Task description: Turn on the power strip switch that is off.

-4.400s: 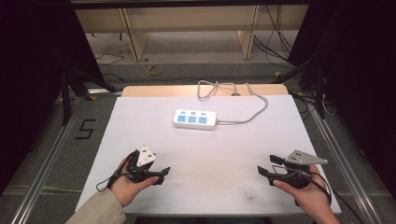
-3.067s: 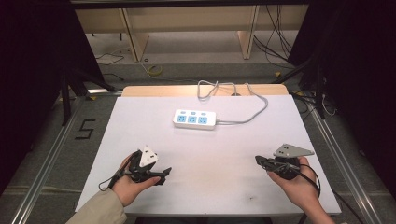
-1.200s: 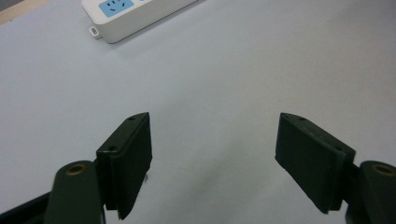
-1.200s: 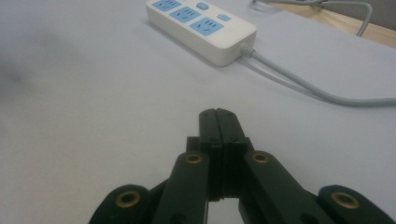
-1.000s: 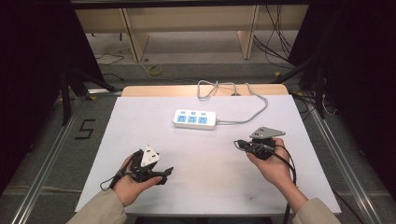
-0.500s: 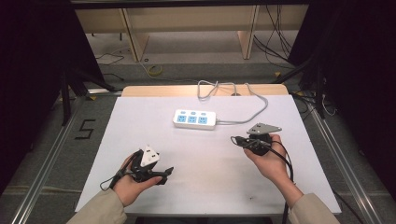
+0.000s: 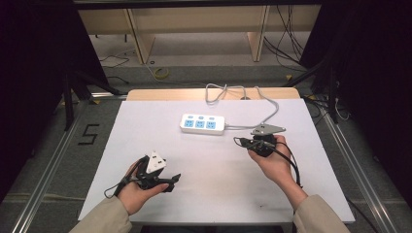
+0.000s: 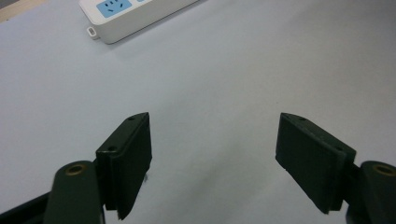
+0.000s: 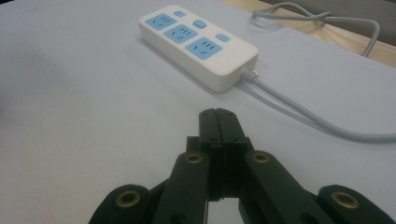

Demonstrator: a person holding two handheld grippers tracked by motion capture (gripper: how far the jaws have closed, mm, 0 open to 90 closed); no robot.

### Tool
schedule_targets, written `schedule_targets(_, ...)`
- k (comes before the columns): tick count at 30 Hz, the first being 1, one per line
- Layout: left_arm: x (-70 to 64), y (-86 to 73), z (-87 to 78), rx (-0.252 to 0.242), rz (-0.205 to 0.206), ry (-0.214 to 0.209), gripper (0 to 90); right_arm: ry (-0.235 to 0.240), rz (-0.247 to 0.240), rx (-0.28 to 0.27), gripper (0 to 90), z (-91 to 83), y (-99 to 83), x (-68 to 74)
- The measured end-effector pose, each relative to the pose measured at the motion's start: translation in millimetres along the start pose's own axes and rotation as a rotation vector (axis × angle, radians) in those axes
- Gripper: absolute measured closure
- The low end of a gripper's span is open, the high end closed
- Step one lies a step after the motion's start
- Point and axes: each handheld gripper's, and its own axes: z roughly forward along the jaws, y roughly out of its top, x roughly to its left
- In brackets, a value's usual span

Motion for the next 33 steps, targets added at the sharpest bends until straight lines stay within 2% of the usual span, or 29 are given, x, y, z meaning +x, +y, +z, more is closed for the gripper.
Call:
schedule_targets(25,-0.4,0.0,0.8,0.000,-0.011,-0.004,26.7,-0.013,0.006,0.000,90.0,30.1,20.7,2.4)
schedule_targets(33,-0.7,0.0,1.4,-0.002,-0.015,-0.005,26.7,-0.018,-0.005,0.017,90.0,47.0,27.8,2.9)
